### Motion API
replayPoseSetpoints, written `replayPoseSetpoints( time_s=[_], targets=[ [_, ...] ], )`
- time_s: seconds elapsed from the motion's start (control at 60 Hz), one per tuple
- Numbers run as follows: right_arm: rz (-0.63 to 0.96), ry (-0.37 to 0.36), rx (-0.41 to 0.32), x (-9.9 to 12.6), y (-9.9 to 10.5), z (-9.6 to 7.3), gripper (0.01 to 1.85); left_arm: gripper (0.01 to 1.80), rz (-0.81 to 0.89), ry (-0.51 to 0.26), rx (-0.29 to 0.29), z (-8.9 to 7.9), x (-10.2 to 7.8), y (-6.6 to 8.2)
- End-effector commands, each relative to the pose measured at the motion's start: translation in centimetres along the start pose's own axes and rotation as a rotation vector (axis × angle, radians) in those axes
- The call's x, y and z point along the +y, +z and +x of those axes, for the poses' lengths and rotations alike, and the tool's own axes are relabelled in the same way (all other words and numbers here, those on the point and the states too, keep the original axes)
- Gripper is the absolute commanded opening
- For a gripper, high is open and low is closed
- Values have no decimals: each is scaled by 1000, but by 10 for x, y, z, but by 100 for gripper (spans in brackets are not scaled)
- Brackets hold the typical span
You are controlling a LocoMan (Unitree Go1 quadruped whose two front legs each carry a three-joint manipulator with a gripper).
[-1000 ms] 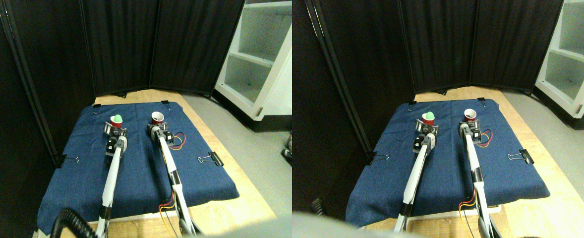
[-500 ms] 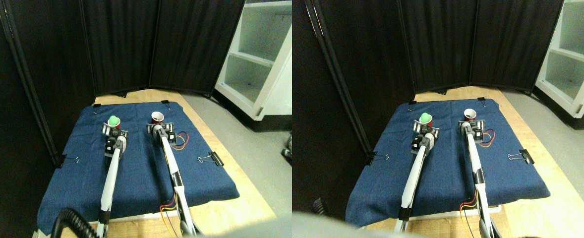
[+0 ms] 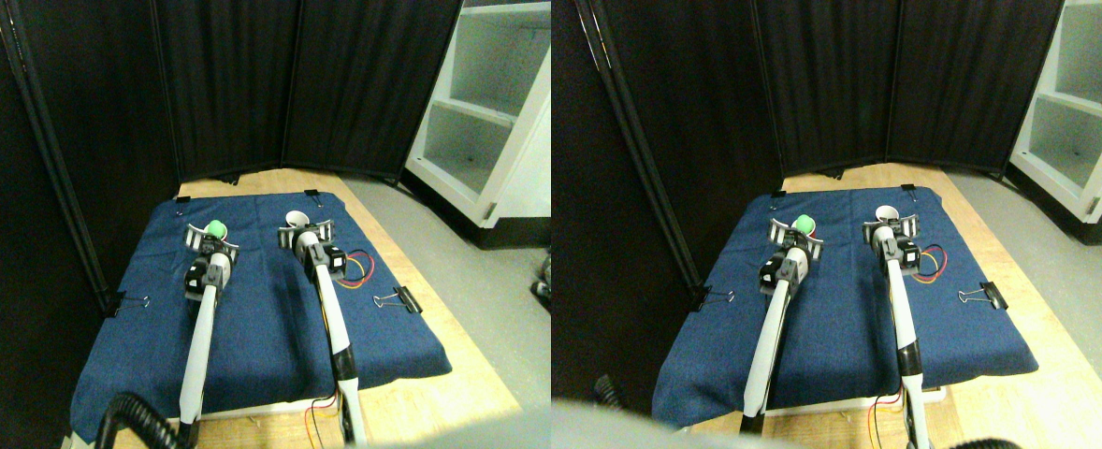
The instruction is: Pour (bimanual)
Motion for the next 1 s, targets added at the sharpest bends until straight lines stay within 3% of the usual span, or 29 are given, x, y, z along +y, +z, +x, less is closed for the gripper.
replayPoseSetpoints(
  time_s=[0.017,0.083,0.283,0.35,0.383,0.4,0.433,0.55,0.567,0.583,0.617,0.633,0.733,0.783,0.833,0.9,1.0],
  targets=[
    [-16,73,-5,15,0,-11,164,159,-3,-86,12,-13,-18,3],
    [-50,86,-8,19,0,-16,164,156,-11,-119,32,-23,-26,3],
    [-30,146,-14,31,1,-33,150,137,185,-229,9,-48,-52,3],
    [-16,187,-50,35,0,-36,121,126,302,-334,-15,-53,-57,3],
    [-27,217,-65,36,0,-37,117,119,355,-371,-23,-54,-58,4],
    [-12,228,-62,37,0,-38,100,120,431,-399,-42,-56,-60,4],
    [-13,239,-72,38,0,-41,91,125,498,-443,-44,-59,-62,3],
    [-35,277,-58,41,1,-46,86,143,751,-488,-57,-67,-67,4],
    [-44,292,-55,43,1,-49,83,154,910,-505,-59,-71,-70,5],
    [-44,292,-55,43,1,-49,83,154,910,-505,-59,-71,-70,5],
    [-38,296,-57,44,2,-51,79,162,1098,-552,-75,-74,-73,5],
    [-39,297,-56,45,2,-51,78,163,1115,-570,-78,-73,-73,6],
    [-25,320,-52,47,3,-55,76,168,1270,-642,-172,-74,-72,3],
    [-28,325,-48,47,4,-56,80,164,1315,-675,-213,-73,-71,2],
    [-32,333,-49,48,4,-57,85,137,1342,-795,-280,-70,-68,2],
    [-27,335,-44,48,4,-56,85,113,1371,-908,-279,-64,-66,5],
    [-23,327,-43,47,3,-54,87,105,1395,-895,-266,-60,-63,6]
  ],
)
